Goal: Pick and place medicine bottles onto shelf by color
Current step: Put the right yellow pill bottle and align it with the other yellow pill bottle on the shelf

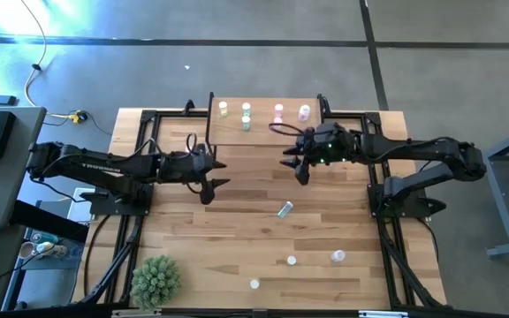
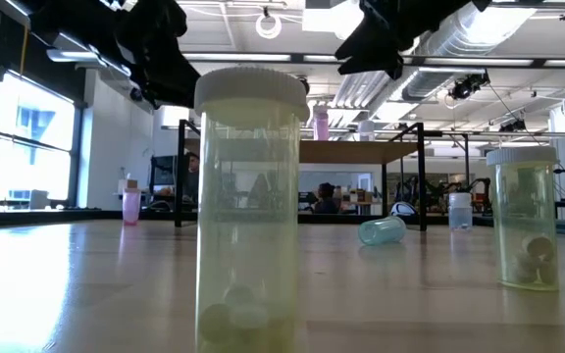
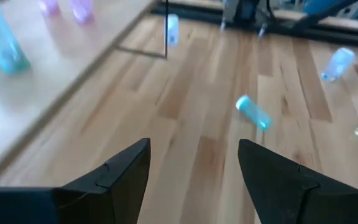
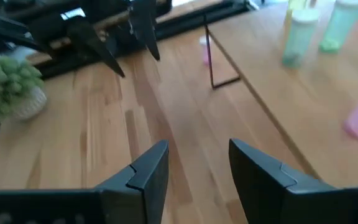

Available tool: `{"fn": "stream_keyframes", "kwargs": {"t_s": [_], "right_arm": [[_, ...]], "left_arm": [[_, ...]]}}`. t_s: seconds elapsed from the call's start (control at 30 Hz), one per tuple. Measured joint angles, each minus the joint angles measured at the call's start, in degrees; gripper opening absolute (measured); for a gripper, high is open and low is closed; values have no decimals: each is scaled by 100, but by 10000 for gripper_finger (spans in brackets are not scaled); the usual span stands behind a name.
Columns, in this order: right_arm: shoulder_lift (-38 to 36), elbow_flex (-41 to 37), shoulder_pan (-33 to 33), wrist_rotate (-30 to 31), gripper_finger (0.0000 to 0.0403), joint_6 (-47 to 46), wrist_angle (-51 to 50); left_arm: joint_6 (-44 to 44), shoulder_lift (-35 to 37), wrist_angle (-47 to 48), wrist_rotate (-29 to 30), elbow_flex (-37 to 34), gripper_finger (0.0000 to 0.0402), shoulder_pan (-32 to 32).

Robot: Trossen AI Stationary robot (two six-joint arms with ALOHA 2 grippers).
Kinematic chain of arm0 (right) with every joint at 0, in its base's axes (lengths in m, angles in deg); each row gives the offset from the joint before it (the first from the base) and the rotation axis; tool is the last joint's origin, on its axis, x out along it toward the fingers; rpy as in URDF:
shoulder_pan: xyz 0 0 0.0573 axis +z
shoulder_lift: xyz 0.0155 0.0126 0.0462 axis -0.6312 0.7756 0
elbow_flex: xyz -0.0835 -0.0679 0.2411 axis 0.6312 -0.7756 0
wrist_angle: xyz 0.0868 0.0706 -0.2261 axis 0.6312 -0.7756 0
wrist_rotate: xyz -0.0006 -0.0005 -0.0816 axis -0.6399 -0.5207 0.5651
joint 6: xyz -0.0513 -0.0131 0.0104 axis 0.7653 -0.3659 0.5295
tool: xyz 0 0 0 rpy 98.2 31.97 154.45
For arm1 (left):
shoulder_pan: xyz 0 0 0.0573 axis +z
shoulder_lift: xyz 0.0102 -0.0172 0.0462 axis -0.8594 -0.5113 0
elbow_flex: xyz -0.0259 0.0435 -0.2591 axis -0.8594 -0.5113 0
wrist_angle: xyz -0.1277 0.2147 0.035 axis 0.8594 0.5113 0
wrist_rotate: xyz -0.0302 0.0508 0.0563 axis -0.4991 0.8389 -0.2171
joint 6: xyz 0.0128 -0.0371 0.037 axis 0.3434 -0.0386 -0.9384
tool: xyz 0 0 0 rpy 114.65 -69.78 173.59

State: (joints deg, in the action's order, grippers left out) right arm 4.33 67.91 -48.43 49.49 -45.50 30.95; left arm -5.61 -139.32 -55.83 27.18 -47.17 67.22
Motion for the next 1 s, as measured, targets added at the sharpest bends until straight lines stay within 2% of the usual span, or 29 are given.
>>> {"fn": "stream_keyframes", "kwargs": {"t_s": [0.3,0.57,0.73,1.0], "right_arm": [[22,0,761,624,158,-322,-547],[32,-218,1406,792,158,-611,-814],[37,-514,1807,1258,158,-1241,-840],[39,-573,2449,1496,158,-1784,-1221]], "left_arm": [[749,-4,233,278,-2,234,-670],[945,-12,-45,657,-4,234,-1328],[1068,-163,-120,1004,-7,234,-1719],[1367,-720,-322,1484,-9,234,-2257]]}}
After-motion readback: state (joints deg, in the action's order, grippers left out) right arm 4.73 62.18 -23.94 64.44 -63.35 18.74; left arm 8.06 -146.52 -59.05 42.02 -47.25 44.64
